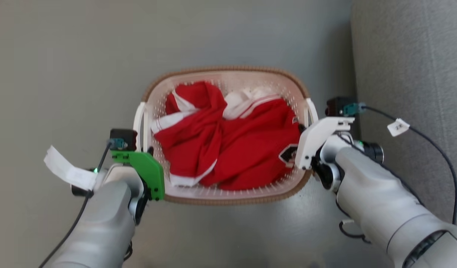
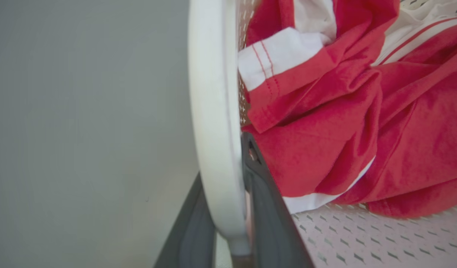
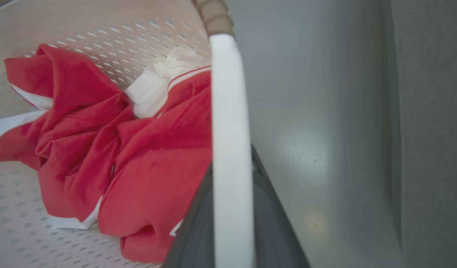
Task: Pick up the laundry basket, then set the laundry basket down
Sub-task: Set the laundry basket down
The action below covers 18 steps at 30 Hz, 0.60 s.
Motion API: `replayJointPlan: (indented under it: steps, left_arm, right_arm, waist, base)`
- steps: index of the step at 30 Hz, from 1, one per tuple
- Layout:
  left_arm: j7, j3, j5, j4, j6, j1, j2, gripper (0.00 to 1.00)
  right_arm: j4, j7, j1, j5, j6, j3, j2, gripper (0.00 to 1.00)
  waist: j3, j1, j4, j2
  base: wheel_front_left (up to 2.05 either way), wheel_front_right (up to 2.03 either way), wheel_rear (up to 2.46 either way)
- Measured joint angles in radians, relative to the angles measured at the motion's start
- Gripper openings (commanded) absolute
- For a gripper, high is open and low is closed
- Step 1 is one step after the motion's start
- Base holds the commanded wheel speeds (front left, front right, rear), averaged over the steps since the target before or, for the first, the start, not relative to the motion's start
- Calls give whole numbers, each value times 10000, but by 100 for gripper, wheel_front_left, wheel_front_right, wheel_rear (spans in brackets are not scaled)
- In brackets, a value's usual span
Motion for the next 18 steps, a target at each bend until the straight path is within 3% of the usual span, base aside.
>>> replayJointPlan:
  steps: [18]
  left_arm:
    - [-520,113,163,-77,209,-1609,10,0]
  right_arm:
    - [384,-708,-1731,-161,0,-190,-48,0]
  waist:
    - [2535,0,70,0]
  base:
    - [0,0,0]
